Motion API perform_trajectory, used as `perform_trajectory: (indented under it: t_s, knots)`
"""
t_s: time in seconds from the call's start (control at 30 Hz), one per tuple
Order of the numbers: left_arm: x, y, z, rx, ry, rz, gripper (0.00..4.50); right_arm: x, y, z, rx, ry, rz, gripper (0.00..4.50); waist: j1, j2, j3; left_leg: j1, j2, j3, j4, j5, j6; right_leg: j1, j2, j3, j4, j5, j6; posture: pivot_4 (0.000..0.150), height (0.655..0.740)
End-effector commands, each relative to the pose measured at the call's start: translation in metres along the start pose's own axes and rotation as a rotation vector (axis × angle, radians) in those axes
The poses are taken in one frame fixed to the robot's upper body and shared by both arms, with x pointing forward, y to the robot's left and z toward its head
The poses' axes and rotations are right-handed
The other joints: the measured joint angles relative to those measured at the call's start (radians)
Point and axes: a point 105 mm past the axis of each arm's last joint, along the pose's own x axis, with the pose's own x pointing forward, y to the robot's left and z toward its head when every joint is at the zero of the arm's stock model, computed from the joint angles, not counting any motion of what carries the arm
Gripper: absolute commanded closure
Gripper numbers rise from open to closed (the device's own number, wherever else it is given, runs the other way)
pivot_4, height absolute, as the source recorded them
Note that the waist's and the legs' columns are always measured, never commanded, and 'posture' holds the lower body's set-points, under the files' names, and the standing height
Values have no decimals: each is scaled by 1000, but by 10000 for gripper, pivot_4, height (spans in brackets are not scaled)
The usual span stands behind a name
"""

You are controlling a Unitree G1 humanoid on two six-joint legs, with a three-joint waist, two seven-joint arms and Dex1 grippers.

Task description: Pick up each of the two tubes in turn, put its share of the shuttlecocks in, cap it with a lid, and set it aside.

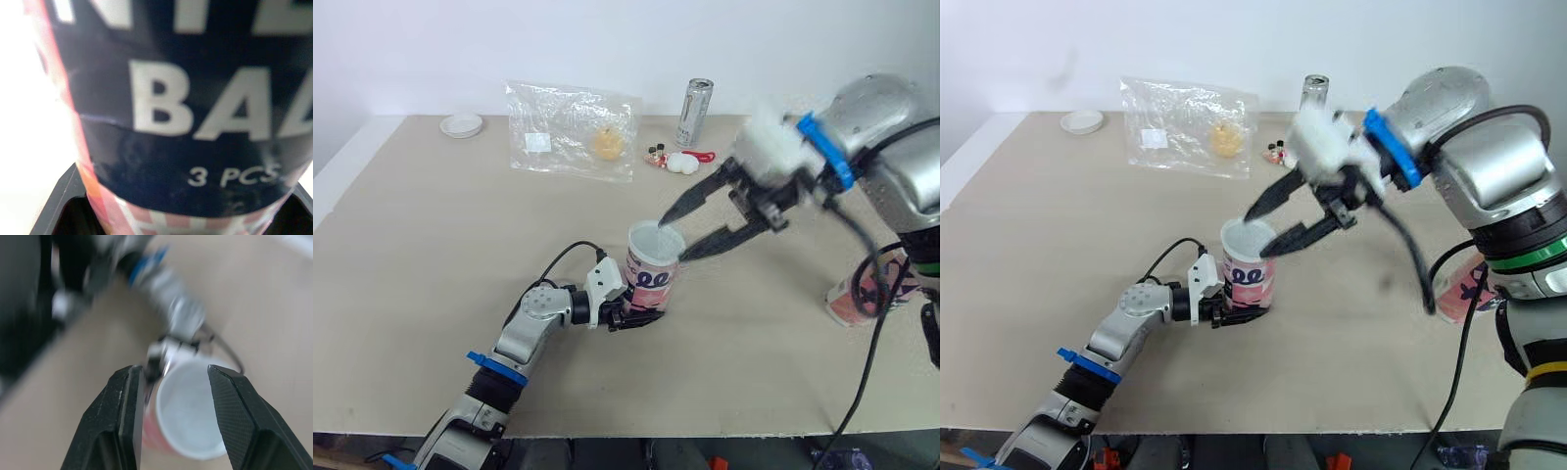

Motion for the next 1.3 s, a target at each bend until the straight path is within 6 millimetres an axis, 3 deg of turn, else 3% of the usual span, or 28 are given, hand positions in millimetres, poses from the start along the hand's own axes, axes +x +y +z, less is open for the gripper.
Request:
perform_trajectory:
  t_s: [0.03, 0.13, 0.2, 0.4, 0.67, 1.3]
  knots:
    - [-9, 1, -17, -34, 61, 13, 15988, -17, -11, 1, 125, -146, -190, 24080, 0, -1, -1, 0, 0, 0, 0, 0, 0, 0, 0, 0, 0, 0, 0, 1500, 7400]
    - [-10, 2, -16, -29, 62, 14, 15988, -10, -19, -15, 191, -186, -311, 32983, -4, -1, -1, 1, 0, 0, 0, 0, 0, 0, 1, 0, 1, 0, 0, 1500, 7400]
    - [-10, 2, -15, -27, 61, 15, 15988, -5, -20, -23, 235, -193, -359, 44566, -4, -1, -1, 2, 0, 0, 1, 0, 0, 0, 1, 0, 4, -1, 1, 1500, 7400]
    - [-11, 2, -15, -25, 61, 18, 15988, 15, -18, -31, 287, -197, -421, 44566, -4, -1, -1, 2, 0, -2, 2, 1, 1, -1, 3, 0, 8, -5, 5, 1500, 7400]
    - [-11, 3, -18, -31, 68, 23, 15988, 37, 1, -33, 284, -142, -310, 44566, -3, -1, -1, 2, 0, -2, 2, 1, 1, -1, 3, 0, 8, -5, 6, 1500, 7400]
    - [-9, 3, -19, -37, 62, 30, 15988, 48, 3, -60, 305, 160, -210, 44566, -4, -1, -2, 3, 0, -2, 1, 1, 1, -1, 3, 0, 8, -6, 6, 1500, 7400]
